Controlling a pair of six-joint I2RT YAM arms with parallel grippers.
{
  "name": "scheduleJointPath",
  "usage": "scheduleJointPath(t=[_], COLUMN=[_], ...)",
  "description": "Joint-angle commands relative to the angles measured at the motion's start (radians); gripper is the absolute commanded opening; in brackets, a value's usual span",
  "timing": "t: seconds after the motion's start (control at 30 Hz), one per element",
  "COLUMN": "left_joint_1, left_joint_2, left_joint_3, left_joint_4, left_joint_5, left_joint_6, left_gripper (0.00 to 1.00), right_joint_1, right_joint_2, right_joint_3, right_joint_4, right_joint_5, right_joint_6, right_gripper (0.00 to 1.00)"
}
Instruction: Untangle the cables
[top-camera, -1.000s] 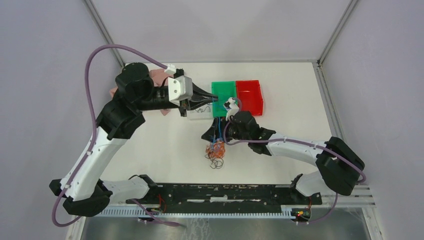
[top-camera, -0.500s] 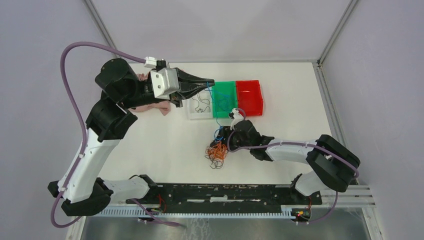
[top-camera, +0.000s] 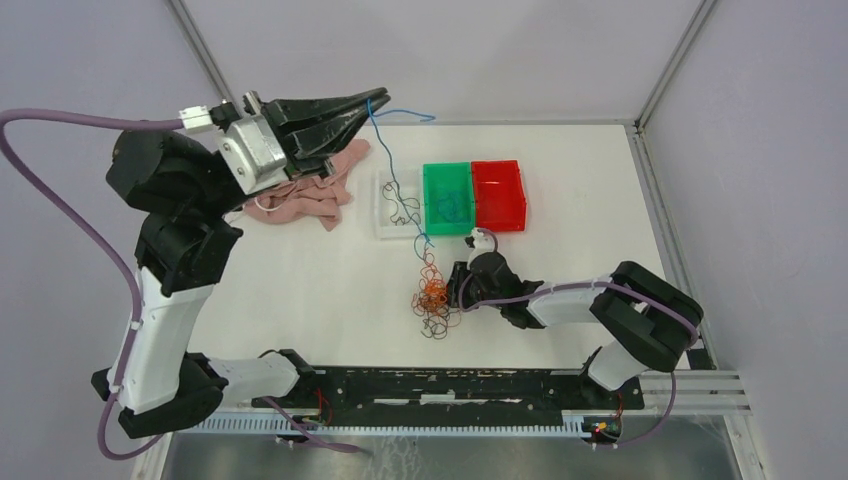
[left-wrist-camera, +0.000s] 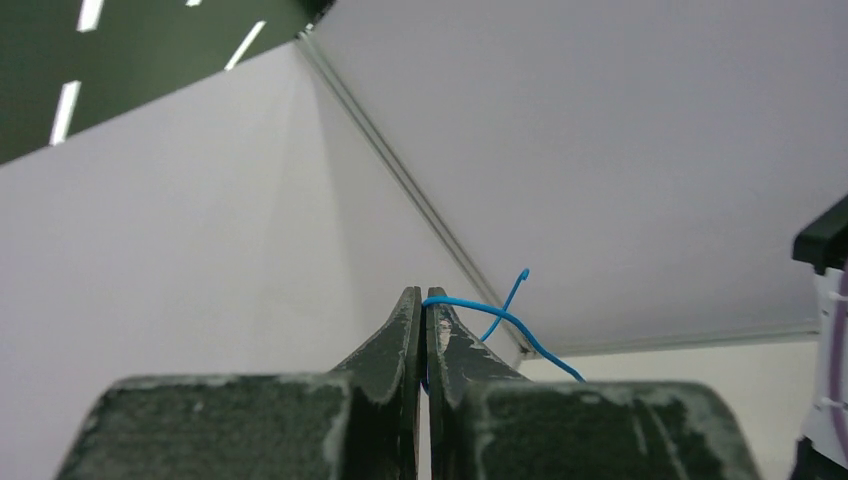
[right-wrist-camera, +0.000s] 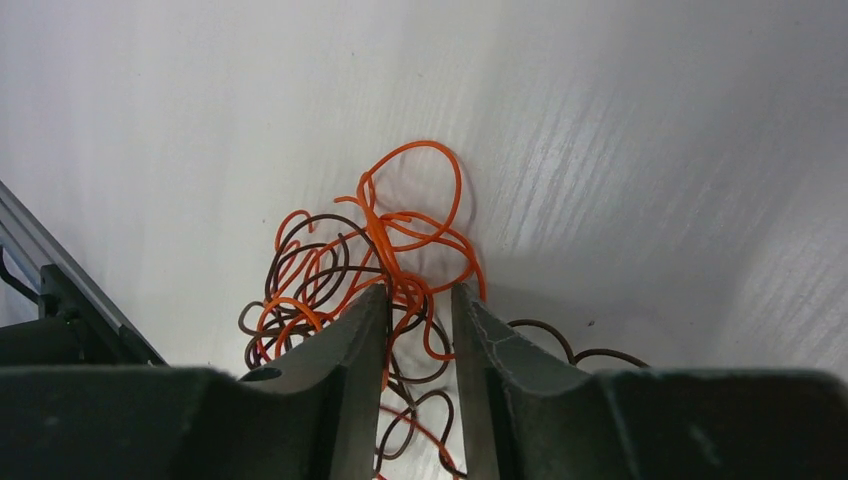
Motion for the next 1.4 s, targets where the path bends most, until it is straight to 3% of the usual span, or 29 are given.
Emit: scheduleJointPath(t=[0.0, 0.47, 0.77, 0.9, 1.0, 1.13, 1.23, 1.37], left_joint_1=[-0.007, -0.007, -0.006, -0.007, -0.007, -0.007, -0.006, -0.005], left_joint_2=[0.016, 0.132, 0.309, 0.324, 0.249, 0.131, 0.101, 0.053], left_joint_3=[0.067, 0.236, 0.486, 0.503, 0.373, 0.097, 0.029, -0.073], left_joint_4=[0.156, 0.480, 0.668, 0.686, 0.598, 0.581, 0.510, 0.467], left_joint_5=[-0.129, -0.442, -0.525, -0.495, -0.468, -0.425, -0.419, -0.342], left_joint_6=[0.071, 0.395, 0.609, 0.624, 0.563, 0.508, 0.454, 0.413], left_gripper=[0.03, 0.03, 0.03, 0.03, 0.03, 0.03, 0.03, 0.03], right_joint_1=[0.002, 0.002, 0.002, 0.002, 0.002, 0.003, 0.003, 0.003], right_joint_2=[0.026, 0.051, 0.114, 0.131, 0.019, -0.225, -0.372, -0.474], right_joint_3=[-0.019, -0.050, -0.099, -0.117, -0.081, 0.031, 0.123, 0.208], right_joint_4=[0.024, 0.020, 0.075, 0.118, 0.020, -0.213, -0.341, -0.392], right_joint_5=[0.051, 0.096, 0.120, 0.114, 0.126, 0.163, 0.148, 0.049], right_joint_6=[-0.012, -0.013, -0.002, 0.004, -0.040, -0.162, -0.252, -0.357], right_gripper=[0.34, 0.26, 0.02, 0.01, 0.19, 0.30, 0.49, 0.74])
